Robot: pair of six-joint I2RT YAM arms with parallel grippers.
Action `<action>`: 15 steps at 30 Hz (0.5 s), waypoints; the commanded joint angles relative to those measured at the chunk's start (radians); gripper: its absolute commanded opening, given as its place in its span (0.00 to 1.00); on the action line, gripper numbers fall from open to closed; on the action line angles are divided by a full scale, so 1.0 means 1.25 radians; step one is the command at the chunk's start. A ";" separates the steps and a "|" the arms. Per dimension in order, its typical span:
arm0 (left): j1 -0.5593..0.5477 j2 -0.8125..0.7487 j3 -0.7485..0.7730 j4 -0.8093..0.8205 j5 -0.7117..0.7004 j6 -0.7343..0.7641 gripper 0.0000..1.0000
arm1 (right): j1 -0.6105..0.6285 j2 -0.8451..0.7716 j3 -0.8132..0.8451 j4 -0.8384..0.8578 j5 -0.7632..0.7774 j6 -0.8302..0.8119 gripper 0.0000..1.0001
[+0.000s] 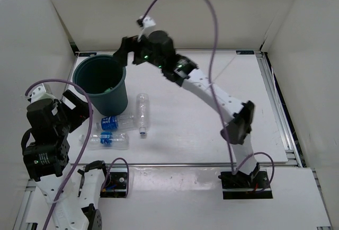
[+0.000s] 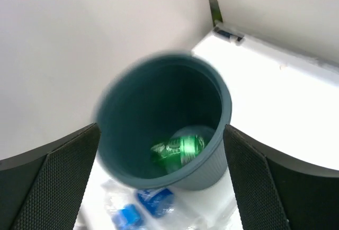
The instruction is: Put the plastic bottles in the bin
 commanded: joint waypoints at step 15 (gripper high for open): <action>-0.003 -0.090 -0.188 0.046 -0.110 -0.217 0.99 | -0.197 -0.022 -0.376 -0.160 -0.446 0.231 1.00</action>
